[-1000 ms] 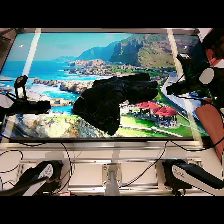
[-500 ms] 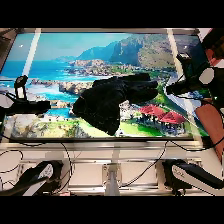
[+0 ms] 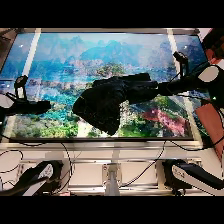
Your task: Fold the clothes and pants, and hang the long-sleeved shirts on hangers.
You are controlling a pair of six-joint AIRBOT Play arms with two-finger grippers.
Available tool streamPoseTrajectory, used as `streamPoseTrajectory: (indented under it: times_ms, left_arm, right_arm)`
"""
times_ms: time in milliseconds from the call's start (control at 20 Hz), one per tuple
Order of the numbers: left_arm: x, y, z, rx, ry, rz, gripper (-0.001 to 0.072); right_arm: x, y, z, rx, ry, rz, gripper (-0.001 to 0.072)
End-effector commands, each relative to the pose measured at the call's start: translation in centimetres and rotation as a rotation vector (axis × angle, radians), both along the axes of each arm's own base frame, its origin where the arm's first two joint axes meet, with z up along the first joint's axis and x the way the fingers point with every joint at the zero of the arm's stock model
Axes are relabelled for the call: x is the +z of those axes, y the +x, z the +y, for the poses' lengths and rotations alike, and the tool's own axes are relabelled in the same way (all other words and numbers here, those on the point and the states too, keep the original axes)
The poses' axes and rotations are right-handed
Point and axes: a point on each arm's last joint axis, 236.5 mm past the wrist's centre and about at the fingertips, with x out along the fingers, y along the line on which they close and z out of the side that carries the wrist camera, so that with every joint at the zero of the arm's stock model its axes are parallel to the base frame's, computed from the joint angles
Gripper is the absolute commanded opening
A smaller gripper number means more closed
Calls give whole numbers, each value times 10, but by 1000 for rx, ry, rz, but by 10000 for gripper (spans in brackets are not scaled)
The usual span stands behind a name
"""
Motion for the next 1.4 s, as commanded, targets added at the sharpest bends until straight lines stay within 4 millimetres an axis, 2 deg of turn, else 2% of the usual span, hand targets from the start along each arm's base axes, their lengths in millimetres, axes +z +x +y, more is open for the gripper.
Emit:
streamPoseTrajectory:
  times_ms: [0,100,200,250,300,350,400,550,600,700,850,1000,1200,1350]
  left_arm:
    - [-2,-3,-1,-4,-4,15,31]
    - [-2,-5,-2,-6,-6,21,31]
    - [-2,-5,-2,-6,-6,20,31]
    - [-2,-4,-2,-6,-5,20,31]
    - [-2,-4,-1,-5,-5,18,31]
    - [-2,-3,-1,-4,-4,14,31]
    - [-2,-2,-1,-3,-3,11,39]
    - [0,1,1,2,2,-4,39]
    - [0,2,1,3,3,-8,39]
    - [0,3,2,5,5,-12,38]
    - [-3,3,2,5,2,-4,38]
    - [-7,3,2,6,-1,9,38]
    - [-10,3,2,5,-3,17,38]
    - [-10,3,2,6,-3,17,38]
  right_arm:
    - [-21,-48,39,126,52,159,56]
    - [-47,-78,65,201,51,232,57]
    - [-70,-95,87,250,36,241,57]
    - [-81,-103,98,270,28,235,82]
    - [-90,-108,107,288,20,221,205]
    - [-97,-111,117,287,17,203,364]
    - [-103,-111,125,259,19,194,414]
    - [-125,-117,137,157,30,249,427]
    - [-132,-121,141,135,50,293,469]
    - [-144,-122,153,88,102,365,486]
    - [-155,-126,176,27,206,468,522]
    - [-168,-131,184,-18,240,546,522]
    - [-163,-128,203,-76,342,606,522]
    - [-165,-125,206,-102,359,616,521]
